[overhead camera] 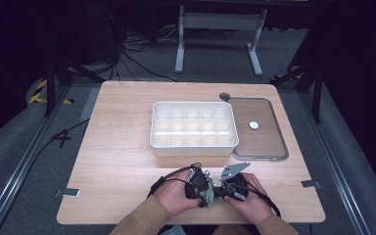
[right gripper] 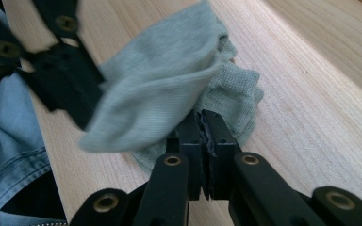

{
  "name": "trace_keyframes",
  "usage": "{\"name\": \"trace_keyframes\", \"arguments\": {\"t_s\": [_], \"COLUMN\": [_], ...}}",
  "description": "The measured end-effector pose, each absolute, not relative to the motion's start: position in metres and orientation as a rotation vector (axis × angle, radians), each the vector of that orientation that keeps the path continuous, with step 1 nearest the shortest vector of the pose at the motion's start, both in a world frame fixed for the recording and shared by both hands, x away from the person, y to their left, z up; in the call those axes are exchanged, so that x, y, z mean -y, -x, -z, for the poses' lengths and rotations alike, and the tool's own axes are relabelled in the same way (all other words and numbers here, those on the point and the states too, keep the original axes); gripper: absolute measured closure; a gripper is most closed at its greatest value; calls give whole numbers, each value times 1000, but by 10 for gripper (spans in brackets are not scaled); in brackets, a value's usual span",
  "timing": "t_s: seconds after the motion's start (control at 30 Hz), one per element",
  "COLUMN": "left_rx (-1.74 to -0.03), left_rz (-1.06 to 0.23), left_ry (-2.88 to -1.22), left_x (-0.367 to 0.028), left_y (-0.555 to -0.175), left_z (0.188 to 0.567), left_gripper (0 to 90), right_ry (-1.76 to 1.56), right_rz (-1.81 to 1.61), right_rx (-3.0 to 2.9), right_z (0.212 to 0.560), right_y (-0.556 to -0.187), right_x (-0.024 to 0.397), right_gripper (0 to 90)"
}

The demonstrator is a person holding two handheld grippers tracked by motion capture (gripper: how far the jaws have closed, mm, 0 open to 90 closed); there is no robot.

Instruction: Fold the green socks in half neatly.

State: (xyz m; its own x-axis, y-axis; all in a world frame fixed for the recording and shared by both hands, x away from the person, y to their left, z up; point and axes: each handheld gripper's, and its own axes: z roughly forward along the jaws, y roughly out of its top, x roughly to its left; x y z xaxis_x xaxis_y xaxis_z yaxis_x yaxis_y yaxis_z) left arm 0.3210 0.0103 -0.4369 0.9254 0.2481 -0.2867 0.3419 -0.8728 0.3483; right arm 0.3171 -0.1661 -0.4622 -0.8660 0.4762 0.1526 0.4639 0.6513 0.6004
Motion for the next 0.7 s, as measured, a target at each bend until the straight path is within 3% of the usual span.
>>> {"name": "trace_keyframes", "arguments": {"t_s": [0.3,0.47,0.6,0.7], "left_rx": [-537,-536,-581,-588], "left_rz": [266,297,237,245], "left_ry": [-2614,-2565,-2537,-2504], "left_x": [-12,-16,-26,-37], "left_y": [-326,-325,-324,-322], "left_z": [444,438,425,414], "left_gripper": [877,737,526,524], "right_ry": [-839,-833,-811,-779], "right_rz": [-1003,-1010,-1092,-1139], "right_rx": [-2805,-2731,-2717,-2708], "right_z": [451,428,417,416], "right_y": [-317,-314,-309,-308], "right_x": [176,185,181,173], "right_gripper": [811,809,798,797]}}
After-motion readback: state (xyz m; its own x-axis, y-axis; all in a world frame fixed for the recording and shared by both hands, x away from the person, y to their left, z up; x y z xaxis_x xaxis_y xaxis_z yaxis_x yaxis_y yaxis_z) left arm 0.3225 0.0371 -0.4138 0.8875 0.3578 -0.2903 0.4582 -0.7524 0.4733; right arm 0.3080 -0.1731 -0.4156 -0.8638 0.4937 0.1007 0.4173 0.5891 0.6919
